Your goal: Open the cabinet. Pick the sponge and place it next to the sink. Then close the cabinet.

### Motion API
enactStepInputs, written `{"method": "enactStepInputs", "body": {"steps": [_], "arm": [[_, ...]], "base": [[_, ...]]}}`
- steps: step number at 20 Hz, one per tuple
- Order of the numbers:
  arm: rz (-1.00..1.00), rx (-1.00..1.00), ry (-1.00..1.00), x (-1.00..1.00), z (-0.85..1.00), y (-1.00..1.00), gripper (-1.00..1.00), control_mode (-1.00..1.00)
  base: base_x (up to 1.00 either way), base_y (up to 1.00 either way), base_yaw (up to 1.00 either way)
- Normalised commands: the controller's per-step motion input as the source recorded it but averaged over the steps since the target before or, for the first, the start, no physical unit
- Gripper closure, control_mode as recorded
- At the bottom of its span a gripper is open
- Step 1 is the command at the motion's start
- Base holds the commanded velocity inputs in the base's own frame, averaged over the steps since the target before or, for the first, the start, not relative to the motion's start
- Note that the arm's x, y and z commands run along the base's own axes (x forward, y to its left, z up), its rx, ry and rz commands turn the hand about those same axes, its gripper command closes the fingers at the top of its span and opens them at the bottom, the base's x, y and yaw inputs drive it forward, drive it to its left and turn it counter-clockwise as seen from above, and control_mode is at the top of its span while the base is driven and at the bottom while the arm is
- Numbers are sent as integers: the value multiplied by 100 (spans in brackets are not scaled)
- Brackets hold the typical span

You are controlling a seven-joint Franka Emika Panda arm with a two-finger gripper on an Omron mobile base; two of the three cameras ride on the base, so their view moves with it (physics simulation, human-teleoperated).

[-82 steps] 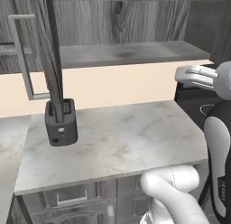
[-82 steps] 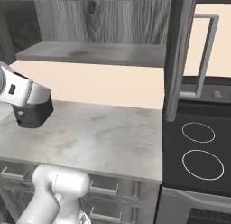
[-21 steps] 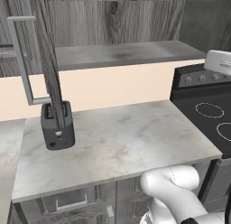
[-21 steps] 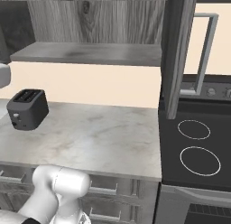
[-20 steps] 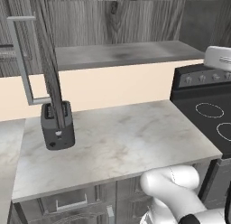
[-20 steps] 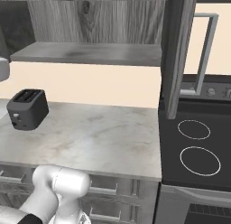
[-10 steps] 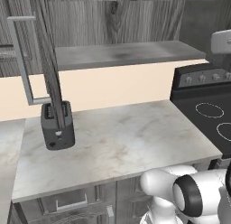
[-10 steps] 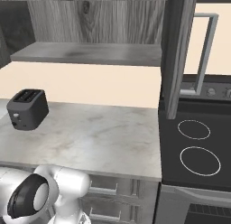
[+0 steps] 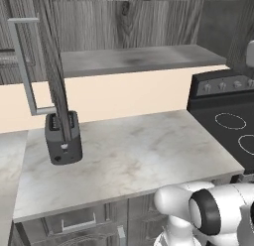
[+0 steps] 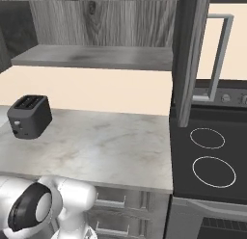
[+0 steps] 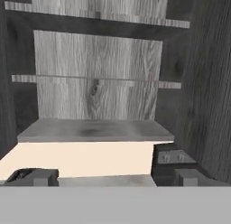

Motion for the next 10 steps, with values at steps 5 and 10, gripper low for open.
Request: {"method": "enactStepInputs", "body": {"steps": [5,10], "arm": [[-1,-28,16,100,-91,60,-100,-100],[-3,-34,55,100,-18,50,-100,-100]], "base": [[0,0,0],[0,0,0]]}}
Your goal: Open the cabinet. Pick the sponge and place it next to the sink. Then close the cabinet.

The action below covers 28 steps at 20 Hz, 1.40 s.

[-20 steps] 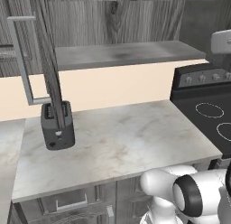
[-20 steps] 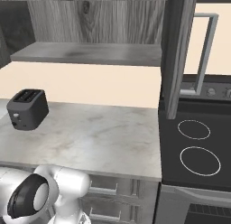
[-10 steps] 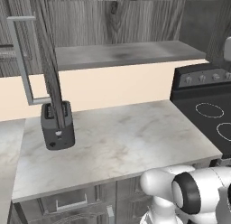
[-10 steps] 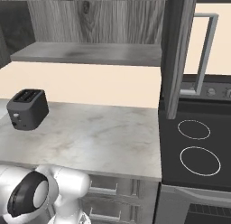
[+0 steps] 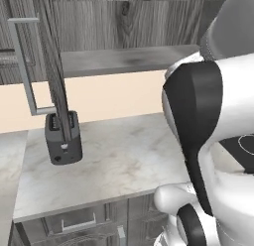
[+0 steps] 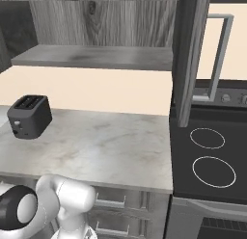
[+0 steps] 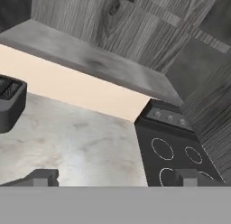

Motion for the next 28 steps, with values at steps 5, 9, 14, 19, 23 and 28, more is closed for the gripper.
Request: {"method": "enactStepInputs", "body": {"steps": [5,9,14,19,23,28], "arm": [[0,-14,11,89,5,9,-100,-100],[0,0,-18,56,2,0,-100,-100],[0,5,-41,65,-9,0,-100,-100],[0,15,-52,65,-14,-1,-100,-100],[0,23,-53,11,4,-10,-100,-100],[0,14,-35,-88,38,-17,-100,-100]], "base": [[0,0,0],[0,0,0],[0,0,0],[0,0,0],[0,0,0],[0,0,0]]}}
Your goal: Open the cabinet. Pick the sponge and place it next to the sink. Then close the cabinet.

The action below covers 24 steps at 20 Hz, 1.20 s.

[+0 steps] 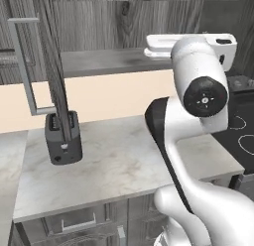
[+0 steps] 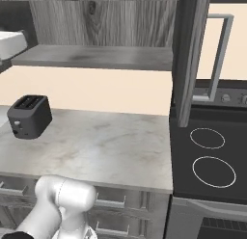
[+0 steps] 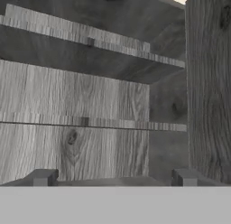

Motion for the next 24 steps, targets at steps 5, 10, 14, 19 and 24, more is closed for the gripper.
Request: {"method": "enactStepInputs", "body": {"steps": [5,10,14,19,24], "arm": [[0,1,-17,-80,19,-7,-100,-100],[0,-3,-12,-25,-8,0,-100,-100],[0,-14,-2,-32,-27,17,-100,-100],[0,-7,0,-96,9,18,-100,-100],[0,-3,0,-93,24,5,-100,-100]], "base": [[0,0,0],[0,0,0],[0,0,0],[0,0,0],[0,0,0]]}}
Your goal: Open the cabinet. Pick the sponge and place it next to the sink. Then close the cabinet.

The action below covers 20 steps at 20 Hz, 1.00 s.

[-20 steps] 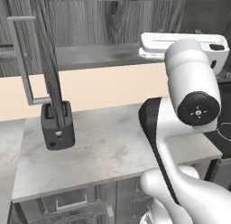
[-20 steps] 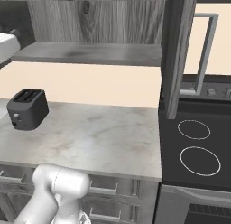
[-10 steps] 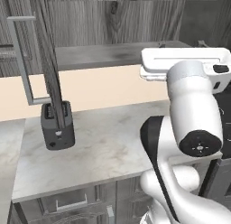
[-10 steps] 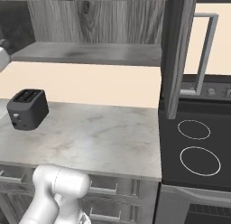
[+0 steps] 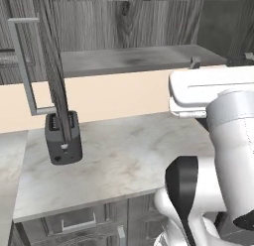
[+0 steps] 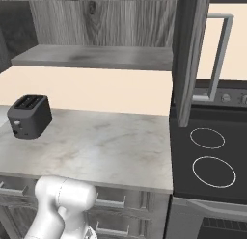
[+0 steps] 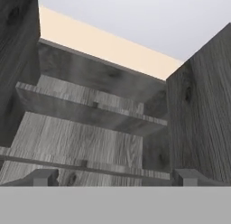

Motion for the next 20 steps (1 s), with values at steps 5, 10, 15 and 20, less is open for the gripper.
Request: {"method": "enactStepInputs", "body": {"steps": [5,10,15,20], "arm": [[0,-4,5,-76,16,0,-100,-100],[0,-7,2,-22,-17,23,-100,-100],[0,-7,0,-13,-23,54,-100,-100],[-1,-4,-8,-2,0,69,-100,-100]], "base": [[0,0,0],[0,0,0],[0,0,0],[0,0,0]]}}
